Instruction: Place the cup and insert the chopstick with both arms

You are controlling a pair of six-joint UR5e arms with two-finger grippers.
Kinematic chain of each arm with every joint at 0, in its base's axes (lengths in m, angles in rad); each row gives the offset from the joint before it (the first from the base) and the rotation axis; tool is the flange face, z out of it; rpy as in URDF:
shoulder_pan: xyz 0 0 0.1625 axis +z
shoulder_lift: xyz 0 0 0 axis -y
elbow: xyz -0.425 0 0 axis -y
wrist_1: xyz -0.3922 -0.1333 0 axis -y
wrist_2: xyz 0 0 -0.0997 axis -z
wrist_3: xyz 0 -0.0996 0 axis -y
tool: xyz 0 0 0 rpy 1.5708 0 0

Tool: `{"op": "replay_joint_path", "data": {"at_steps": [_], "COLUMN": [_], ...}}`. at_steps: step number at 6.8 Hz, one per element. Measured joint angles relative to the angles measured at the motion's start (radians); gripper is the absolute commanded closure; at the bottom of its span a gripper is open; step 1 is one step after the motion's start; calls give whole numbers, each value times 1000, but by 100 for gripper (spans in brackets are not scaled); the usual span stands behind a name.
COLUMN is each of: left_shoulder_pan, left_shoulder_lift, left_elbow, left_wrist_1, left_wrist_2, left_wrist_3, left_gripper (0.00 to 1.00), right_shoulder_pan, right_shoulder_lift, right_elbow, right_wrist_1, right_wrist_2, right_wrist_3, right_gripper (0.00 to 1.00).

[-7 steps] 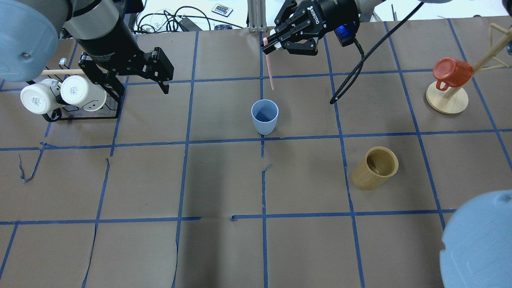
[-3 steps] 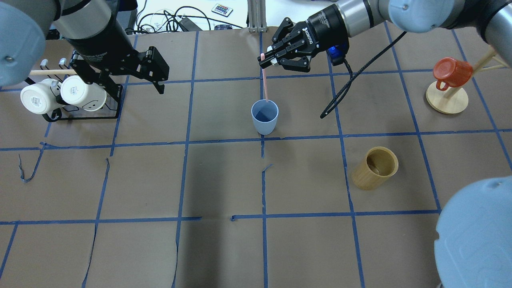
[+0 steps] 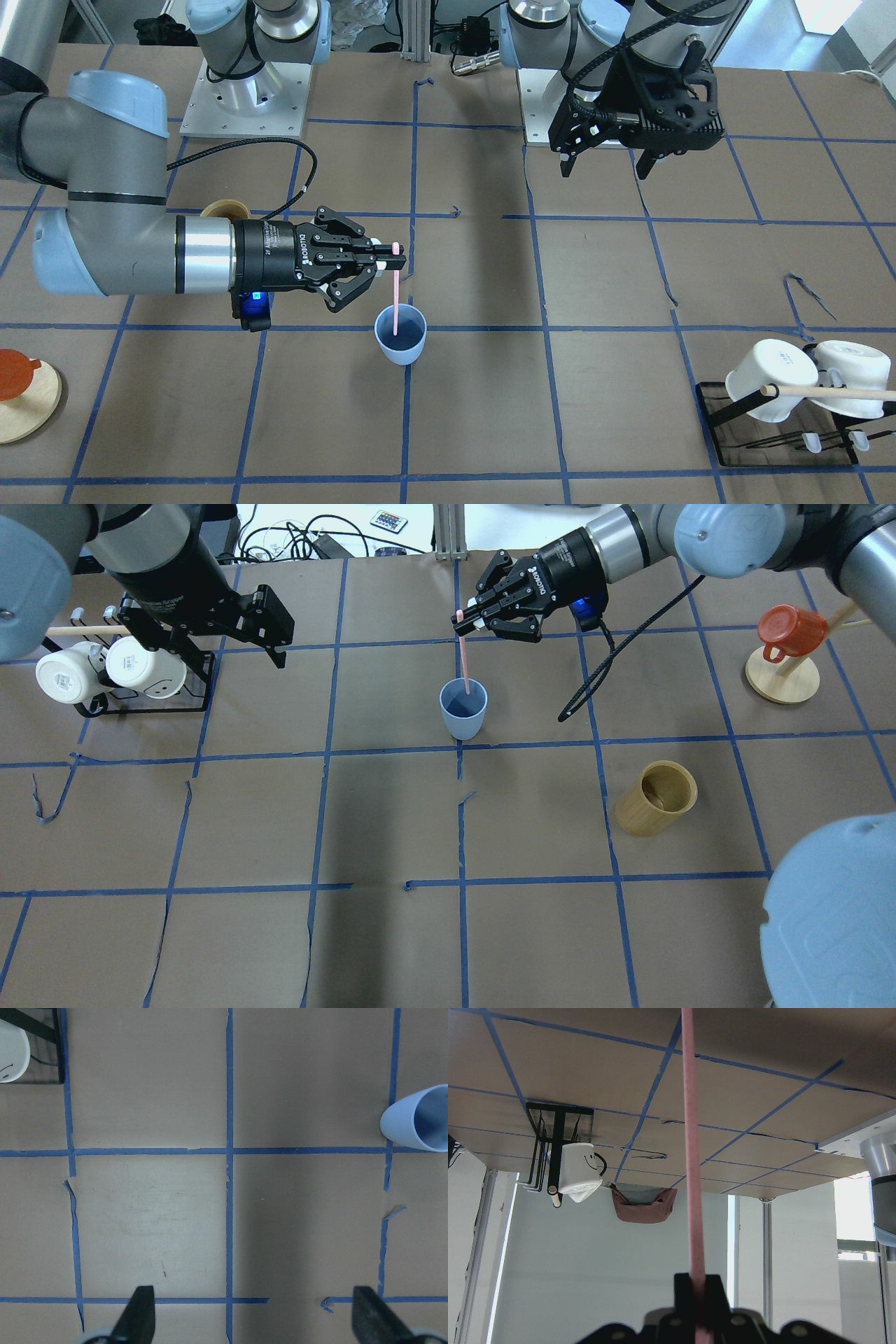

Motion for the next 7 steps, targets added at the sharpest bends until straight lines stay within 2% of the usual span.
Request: {"op": "replay_joint_path", "data": {"at_steps": [1, 2, 4, 5, 7], "left_shoulder_pan": [0, 0, 0, -1, -1], "left_shoulder_lift": [0, 0, -3, -4, -5], "left_elbow": [0, 0, 0, 0, 1], "left_wrist_1": [0, 0, 0, 0, 0], "left_wrist_2": [-3, -6, -6, -6, -4], "left_wrist_3": [0, 0, 0, 0, -1], "left_gripper": [0, 0, 0, 0, 0], "right_shoulder_pan": [0, 0, -1, -1, 1], "right_shoulder_lift": [1, 0, -13, -34, -99], "right_elbow": [2, 1, -2, -5, -21], "right_wrist_1": [-1, -4, -50, -102, -178], "right_wrist_2": [0, 1, -6, -38, -213], "right_wrist_3": [7, 27, 95, 108, 92], "right_gripper": [12, 4, 4, 0, 0]}}
